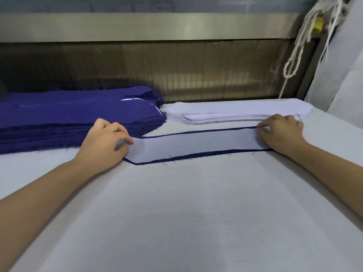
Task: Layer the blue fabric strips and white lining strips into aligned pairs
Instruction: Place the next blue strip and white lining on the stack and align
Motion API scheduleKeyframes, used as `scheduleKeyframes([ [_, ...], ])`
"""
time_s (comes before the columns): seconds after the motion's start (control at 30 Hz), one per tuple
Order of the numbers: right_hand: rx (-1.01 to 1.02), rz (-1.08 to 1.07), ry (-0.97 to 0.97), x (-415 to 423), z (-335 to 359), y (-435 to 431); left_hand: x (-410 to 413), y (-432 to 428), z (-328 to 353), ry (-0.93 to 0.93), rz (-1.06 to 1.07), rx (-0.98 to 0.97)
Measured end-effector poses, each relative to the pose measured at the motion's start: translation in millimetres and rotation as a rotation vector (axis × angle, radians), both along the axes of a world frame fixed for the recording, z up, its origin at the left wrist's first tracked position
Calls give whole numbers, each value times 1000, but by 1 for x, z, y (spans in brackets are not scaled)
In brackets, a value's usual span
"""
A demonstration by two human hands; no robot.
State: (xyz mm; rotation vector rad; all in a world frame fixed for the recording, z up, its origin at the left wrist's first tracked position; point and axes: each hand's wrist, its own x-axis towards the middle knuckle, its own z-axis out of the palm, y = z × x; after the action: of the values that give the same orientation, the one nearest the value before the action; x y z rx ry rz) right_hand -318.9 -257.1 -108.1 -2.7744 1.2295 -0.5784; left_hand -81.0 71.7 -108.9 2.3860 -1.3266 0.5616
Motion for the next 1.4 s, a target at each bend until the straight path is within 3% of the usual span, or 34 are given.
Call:
scheduleKeyframes([
  [0.23,-123,317,-25,56,24,20,3,-28,13,-47,-22,58],
  [0.43,-135,445,17,122,31,45,5,-73,23,17,-5,23],
  [0.77,-370,482,127,151,27,46,7,-140,23,106,-22,-47],
  [1.0,-170,469,92,158,30,41,10,-160,26,159,45,-15],
  [1.2,-29,446,-92,154,32,40,10,-168,28,217,125,-12],
  [1.4,-166,448,-172,147,31,38,8,-166,34,290,72,-180],
])
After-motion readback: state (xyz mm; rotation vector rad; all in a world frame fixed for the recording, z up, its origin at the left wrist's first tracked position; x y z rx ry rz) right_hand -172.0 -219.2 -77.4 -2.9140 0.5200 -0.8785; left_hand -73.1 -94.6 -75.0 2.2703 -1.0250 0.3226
